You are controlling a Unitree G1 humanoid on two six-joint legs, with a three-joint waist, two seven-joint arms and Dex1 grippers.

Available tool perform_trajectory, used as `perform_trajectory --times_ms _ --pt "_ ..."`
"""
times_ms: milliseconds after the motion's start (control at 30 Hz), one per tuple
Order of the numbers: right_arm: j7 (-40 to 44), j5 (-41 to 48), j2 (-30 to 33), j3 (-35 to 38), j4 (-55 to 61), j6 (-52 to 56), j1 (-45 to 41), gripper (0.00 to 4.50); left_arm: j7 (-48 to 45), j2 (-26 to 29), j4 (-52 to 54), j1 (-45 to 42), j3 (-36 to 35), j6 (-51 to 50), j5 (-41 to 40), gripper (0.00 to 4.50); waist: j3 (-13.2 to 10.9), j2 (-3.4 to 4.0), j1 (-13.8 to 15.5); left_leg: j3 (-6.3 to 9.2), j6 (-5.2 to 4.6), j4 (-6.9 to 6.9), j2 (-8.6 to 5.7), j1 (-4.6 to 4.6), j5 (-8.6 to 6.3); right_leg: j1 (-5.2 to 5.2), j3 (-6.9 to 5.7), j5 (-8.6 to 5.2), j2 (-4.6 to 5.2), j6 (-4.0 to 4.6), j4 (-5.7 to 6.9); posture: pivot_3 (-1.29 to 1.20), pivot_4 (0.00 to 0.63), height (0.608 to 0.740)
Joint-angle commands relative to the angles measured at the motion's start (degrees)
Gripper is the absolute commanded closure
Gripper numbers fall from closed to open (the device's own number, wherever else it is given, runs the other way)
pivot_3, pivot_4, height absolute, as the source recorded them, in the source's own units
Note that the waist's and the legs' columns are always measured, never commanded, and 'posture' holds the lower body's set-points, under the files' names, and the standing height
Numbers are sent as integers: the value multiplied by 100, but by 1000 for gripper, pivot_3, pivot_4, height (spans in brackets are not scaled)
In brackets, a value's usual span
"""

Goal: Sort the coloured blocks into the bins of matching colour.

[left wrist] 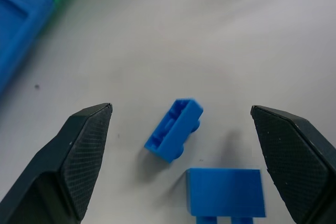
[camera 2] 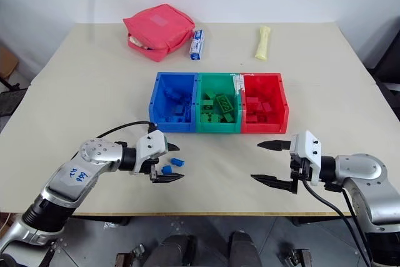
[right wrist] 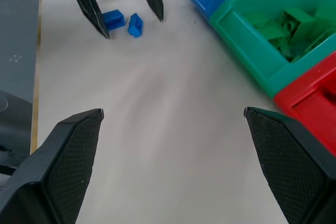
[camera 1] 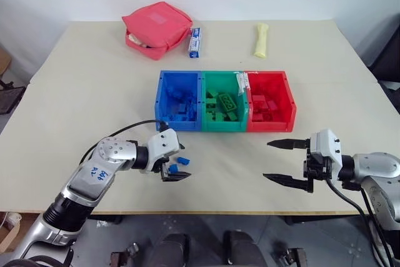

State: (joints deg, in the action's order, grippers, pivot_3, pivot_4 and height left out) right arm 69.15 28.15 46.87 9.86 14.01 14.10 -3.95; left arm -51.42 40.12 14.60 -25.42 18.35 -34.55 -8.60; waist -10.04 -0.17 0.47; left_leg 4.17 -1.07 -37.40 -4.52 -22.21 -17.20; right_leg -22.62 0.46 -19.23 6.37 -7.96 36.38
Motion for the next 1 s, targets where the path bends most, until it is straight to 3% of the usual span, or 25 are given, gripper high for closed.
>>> perform_trajectory --times_ms 33,433,600,767,900,1000 --pt "-102 97 126 315 270 11 180 0 -42 41 -176 -258 164 -76 273 531 0 -1 54 0 0 -1 0 0 0 1 0 0 0 0 -2 0 150 740" --pt "-302 22 193 472 277 -57 426 0 -221 -213 -540 -286 152 55 148 4002 0 -1 99 1 0 -11 0 5 0 11 -3 0 0 0 -2 0 150 740" --pt "-811 274 -151 807 401 -16 533 0 -108 -729 -617 -626 -900 -299 -761 4006 -5 -9 106 3 -1 -17 -1 1 0 9 -8 0 1 0 3 0 150 740" --pt "-1522 541 -725 1150 826 -13 695 0 576 -1380 -777 -1165 -1791 -562 -1272 4006 -6 -11 106 20 2 -35 -2 -11 -2 7 -14 0 0 0 10 0 150 740" --pt "-1935 527 -925 1197 945 -34 633 0 1827 -1997 -1661 -1762 -2044 124 -699 4006 -7 -12 108 18 1 -45 -4 -10 -2 8 -24 1 -5 -1 16 0 150 740" --pt "-2060 491 -929 1162 980 -48 576 0 2110 -2129 -2122 -1943 -1901 347 -424 4006 -7 -13 92 6 1 -46 -7 -8 -2 5 -31 2 -10 -4 23 0 150 740"
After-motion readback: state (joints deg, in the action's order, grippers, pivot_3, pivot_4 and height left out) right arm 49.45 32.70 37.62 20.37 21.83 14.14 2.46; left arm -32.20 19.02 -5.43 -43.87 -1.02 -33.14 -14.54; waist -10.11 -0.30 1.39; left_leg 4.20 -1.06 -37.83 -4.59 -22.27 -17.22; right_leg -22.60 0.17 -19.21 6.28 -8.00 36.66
